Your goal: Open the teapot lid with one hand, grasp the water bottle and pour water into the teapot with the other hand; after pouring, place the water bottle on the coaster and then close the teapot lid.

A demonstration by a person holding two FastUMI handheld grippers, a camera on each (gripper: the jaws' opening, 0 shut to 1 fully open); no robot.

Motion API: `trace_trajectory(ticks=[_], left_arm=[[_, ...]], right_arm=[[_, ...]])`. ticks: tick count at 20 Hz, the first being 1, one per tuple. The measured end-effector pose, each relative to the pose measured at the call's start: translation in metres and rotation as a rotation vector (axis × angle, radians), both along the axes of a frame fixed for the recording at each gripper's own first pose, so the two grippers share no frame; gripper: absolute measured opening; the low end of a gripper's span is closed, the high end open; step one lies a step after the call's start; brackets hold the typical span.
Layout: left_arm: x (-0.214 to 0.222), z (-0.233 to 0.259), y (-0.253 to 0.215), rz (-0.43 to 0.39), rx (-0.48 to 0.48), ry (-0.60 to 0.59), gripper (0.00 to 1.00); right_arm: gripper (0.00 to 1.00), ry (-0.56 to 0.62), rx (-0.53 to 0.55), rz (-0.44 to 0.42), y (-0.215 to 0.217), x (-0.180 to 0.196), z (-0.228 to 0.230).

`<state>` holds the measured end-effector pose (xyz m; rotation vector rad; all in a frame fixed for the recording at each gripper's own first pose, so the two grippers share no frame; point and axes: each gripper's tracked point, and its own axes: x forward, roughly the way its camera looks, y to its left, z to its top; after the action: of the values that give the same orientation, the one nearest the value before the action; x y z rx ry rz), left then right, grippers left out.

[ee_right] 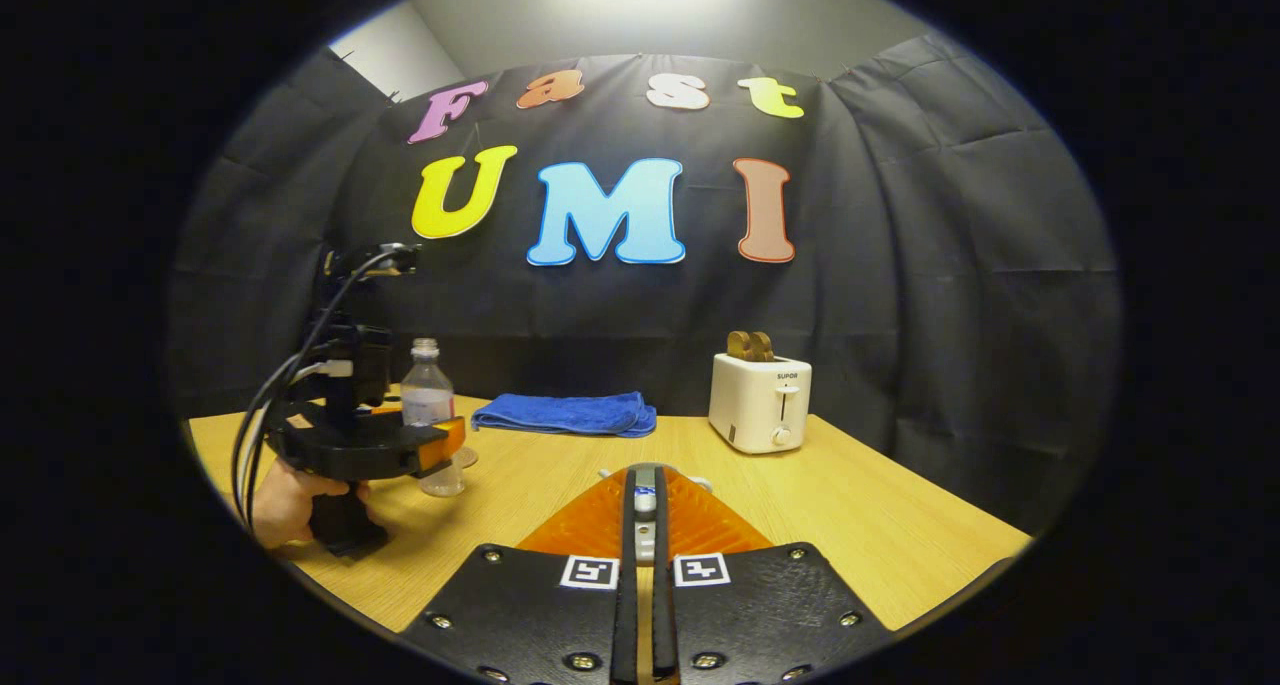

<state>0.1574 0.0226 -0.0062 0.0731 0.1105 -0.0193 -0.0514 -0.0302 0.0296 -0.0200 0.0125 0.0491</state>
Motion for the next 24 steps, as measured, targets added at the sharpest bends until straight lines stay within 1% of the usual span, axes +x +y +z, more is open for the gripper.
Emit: trace_trajectory(ticks=[3,7,10,12,14,17,19,22,24], left_arm=[[-0.001,0.021,-0.015,-0.026,0.128,-0.053,0.87],[-0.001,0.025,-0.039,-0.070,0.284,-0.075,0.87],[0.003,0.023,-0.053,-0.090,0.442,-0.079,0.87],[0.007,0.021,-0.062,-0.103,0.551,-0.080,0.87],[0.011,0.018,-0.074,-0.125,0.649,-0.081,0.86],[0.016,0.015,-0.090,-0.156,0.758,-0.092,0.87],[0.018,0.012,-0.099,-0.173,0.814,-0.097,0.87],[0.020,0.011,-0.108,-0.185,0.887,-0.110,0.87],[0.021,0.008,-0.112,-0.187,0.952,-0.102,0.87]], right_arm=[[0.06,0.008,0.001,0.014,0.003,-0.026,-0.009],[0.06,0.044,0.025,0.029,0.003,-0.048,-0.029],[0.06,0.062,0.024,0.022,0.000,-0.059,-0.040],[0.06,0.066,0.034,0.031,0.001,-0.068,-0.045],[0.06,0.063,0.030,0.040,0.002,-0.073,-0.046],[0.06,0.070,0.021,0.038,-0.001,-0.079,-0.053],[0.06,0.077,0.024,0.037,-0.004,-0.080,-0.055],[0.06,0.080,0.028,0.031,-0.007,-0.080,-0.056],[0.06,0.081,0.029,0.031,-0.008,-0.081,-0.057]])
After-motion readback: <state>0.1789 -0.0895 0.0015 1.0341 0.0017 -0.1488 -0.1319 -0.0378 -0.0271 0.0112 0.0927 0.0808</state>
